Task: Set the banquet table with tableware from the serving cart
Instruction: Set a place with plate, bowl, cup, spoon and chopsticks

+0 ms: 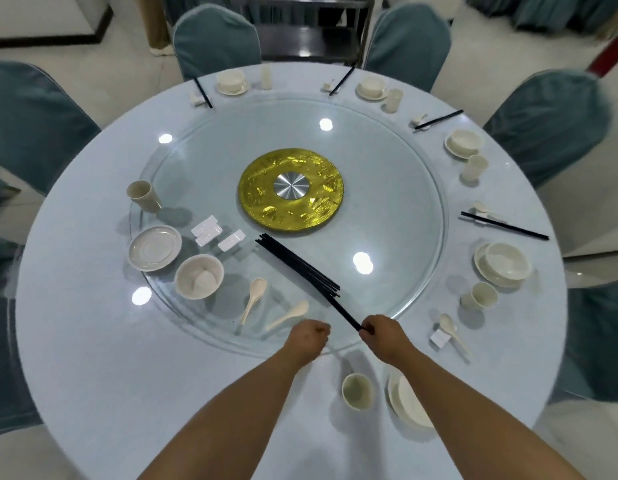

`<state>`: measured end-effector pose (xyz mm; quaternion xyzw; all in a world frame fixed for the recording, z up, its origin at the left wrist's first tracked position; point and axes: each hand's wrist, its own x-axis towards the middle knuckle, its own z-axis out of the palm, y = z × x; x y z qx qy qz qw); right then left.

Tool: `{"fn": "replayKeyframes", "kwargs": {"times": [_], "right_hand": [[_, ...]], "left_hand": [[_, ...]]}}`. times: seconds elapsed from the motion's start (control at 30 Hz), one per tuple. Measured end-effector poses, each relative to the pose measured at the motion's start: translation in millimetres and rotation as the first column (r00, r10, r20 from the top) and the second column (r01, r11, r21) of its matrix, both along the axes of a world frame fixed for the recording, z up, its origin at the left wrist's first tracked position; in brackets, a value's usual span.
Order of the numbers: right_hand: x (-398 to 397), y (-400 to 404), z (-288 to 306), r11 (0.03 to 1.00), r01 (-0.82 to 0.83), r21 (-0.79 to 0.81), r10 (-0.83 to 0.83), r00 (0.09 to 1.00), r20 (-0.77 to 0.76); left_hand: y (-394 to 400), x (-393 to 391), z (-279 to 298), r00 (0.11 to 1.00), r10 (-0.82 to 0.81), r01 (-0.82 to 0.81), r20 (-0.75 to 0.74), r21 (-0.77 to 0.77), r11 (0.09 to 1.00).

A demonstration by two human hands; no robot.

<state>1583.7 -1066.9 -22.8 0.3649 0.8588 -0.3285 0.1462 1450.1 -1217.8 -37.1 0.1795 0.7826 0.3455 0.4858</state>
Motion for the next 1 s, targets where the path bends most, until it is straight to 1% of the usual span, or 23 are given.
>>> {"fn": "replayKeyframes", "kwargs": {"times": [0.03, 0.07, 0.1, 0.17, 0.2, 0.3, 0.4, 0.5, 0.63, 0.83, 0.9, 1.0], "right_hand": [[8.0, -1.0, 8.1, 0.996, 0.027, -0.081, -0.028, 0.999, -0.017], [13.7, -2.1, 11.4, 0.983, 0.059, -0.176, -0.064, 0.998, -0.023], [23.6, -5.4, 22.1, 0.965, 0.089, -0.245, -0.098, 0.995, -0.023], [36.7, -9.6, 34.4, 0.939, 0.118, -0.322, -0.137, 0.99, -0.039], [43.1, -12.4, 40.4, 0.928, 0.131, -0.348, -0.158, 0.986, -0.049], [55.5, -16.0, 52.7, 0.913, 0.147, -0.38, -0.186, 0.98, -0.066], [67.5, -22.2, 66.7, 0.929, 0.136, -0.343, -0.164, 0.985, -0.053], [78.1, -24.3, 75.5, 0.945, 0.135, -0.299, -0.158, 0.986, -0.053], [93.6, -30.9, 83.0, 0.949, 0.175, -0.264, -0.194, 0.98, -0.05], [114.3, -37.5, 85.1, 0.946, 0.239, -0.22, -0.243, 0.97, 0.007], [116.5, -40.4, 85.8, 0.957, 0.257, -0.133, -0.262, 0.965, -0.019], [114.3, -43.9, 88.2, 0.957, 0.276, 0.091, -0.267, 0.959, -0.1]], "left_hand": [[2.9, 4.3, 11.8, 0.97, 0.154, -0.168, 0.186, 0.061, 0.984], [5.8, 6.0, 18.3, 0.903, 0.261, -0.306, 0.34, 0.085, 0.948], [7.7, 10.3, 30.6, 0.834, 0.322, -0.403, 0.448, 0.097, 0.91], [12.3, 15.4, 45.2, 0.712, 0.385, -0.54, 0.587, 0.107, 0.835], [13.2, 18.7, 53.9, 0.676, 0.397, -0.578, 0.62, 0.113, 0.808], [13.6, 26.5, 70.0, 0.631, 0.404, -0.621, 0.662, 0.12, 0.774], [9.2, 34.7, 81.7, 0.608, 0.365, -0.619, 0.705, 0.133, 0.774], [7.9, 39.5, 88.0, 0.614, 0.331, -0.597, 0.716, 0.147, 0.789], [6.3, 46.7, 92.4, 0.62, 0.297, -0.571, 0.726, 0.157, 0.806], [10.2, 61.0, 94.4, 0.625, 0.273, -0.552, 0.731, 0.166, 0.817], [14.0, 66.8, 93.9, 0.629, 0.27, -0.547, 0.729, 0.168, 0.82], [22.1, 77.2, 91.3, 0.631, 0.284, -0.552, 0.722, 0.161, 0.818]]}}
